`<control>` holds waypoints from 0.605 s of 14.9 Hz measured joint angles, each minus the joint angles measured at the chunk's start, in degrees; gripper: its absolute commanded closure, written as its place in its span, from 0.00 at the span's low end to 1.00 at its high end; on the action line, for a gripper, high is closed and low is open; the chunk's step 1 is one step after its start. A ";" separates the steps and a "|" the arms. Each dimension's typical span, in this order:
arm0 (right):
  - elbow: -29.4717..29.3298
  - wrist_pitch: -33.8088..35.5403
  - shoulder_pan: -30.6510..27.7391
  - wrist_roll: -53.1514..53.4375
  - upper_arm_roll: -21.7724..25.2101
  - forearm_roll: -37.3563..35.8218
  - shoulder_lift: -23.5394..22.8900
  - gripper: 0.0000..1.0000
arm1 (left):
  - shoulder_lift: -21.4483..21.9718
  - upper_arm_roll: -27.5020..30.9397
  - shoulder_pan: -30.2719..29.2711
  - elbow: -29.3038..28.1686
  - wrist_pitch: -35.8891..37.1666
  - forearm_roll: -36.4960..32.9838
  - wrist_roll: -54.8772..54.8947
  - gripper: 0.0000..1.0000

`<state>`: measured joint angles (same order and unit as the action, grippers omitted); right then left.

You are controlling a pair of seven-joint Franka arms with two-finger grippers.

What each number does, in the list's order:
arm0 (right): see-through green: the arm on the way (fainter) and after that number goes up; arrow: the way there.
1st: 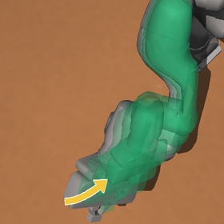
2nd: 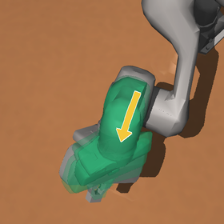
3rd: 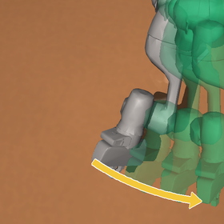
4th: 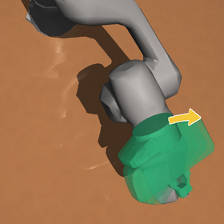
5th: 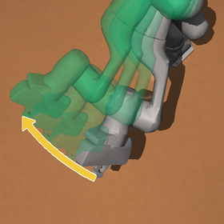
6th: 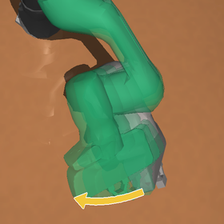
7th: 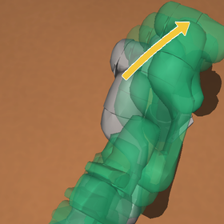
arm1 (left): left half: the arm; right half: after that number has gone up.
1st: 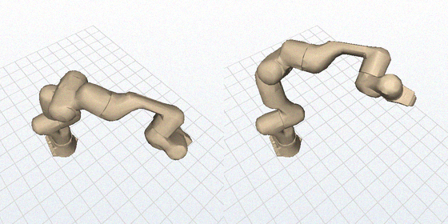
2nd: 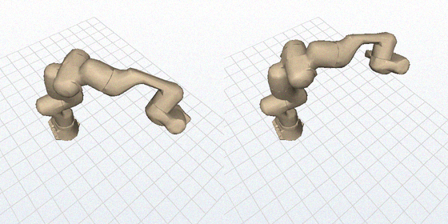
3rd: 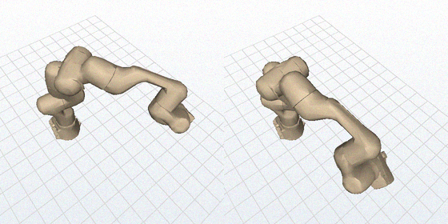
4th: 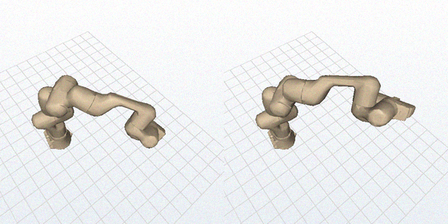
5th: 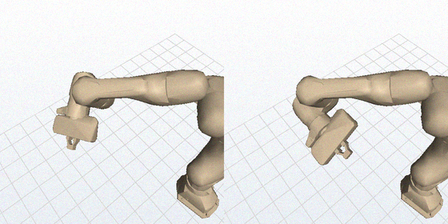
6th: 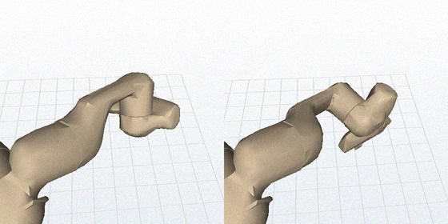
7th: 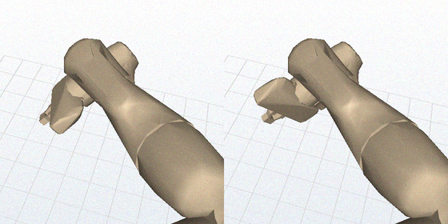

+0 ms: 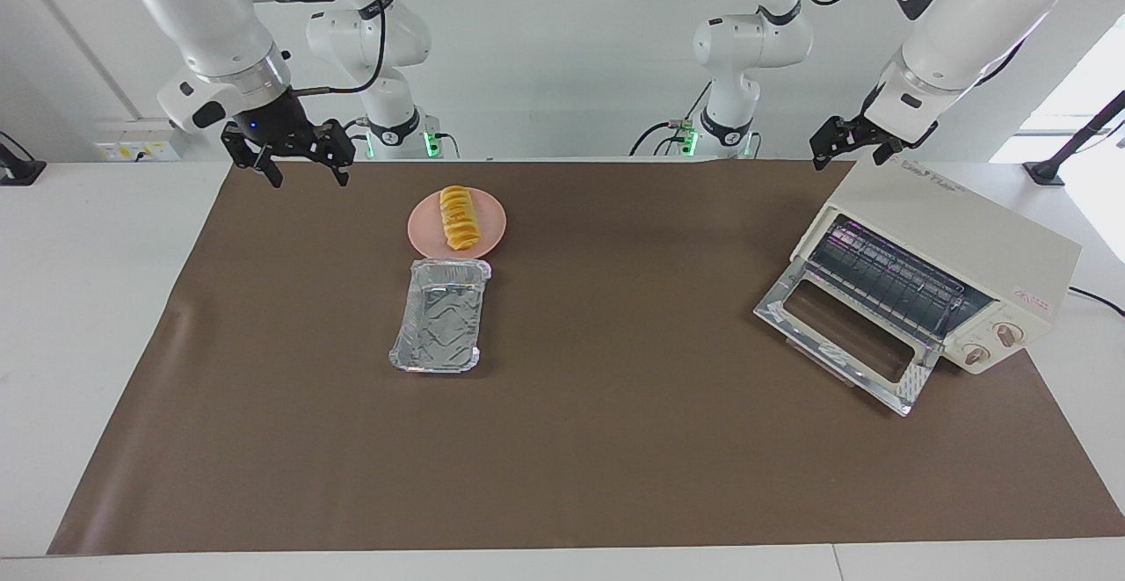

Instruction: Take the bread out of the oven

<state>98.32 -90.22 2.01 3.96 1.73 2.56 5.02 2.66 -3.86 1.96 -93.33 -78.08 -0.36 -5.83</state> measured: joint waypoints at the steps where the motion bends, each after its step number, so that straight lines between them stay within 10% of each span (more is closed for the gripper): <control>1: 0.00 0.00 -0.55 0.00 -0.48 0.00 0.00 0.00 | 0.00 0.00 0.00 0.00 0.00 0.00 0.00 0.00; 9: 0.00 1.01 -1.84 -2.59 -1.26 -2.18 0.00 0.00 | 0.00 0.00 0.00 0.00 0.00 0.00 0.00 0.00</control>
<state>98.32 -89.21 0.17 1.37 0.47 0.38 5.02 2.66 -3.86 1.96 -93.33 -78.08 -0.36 -5.83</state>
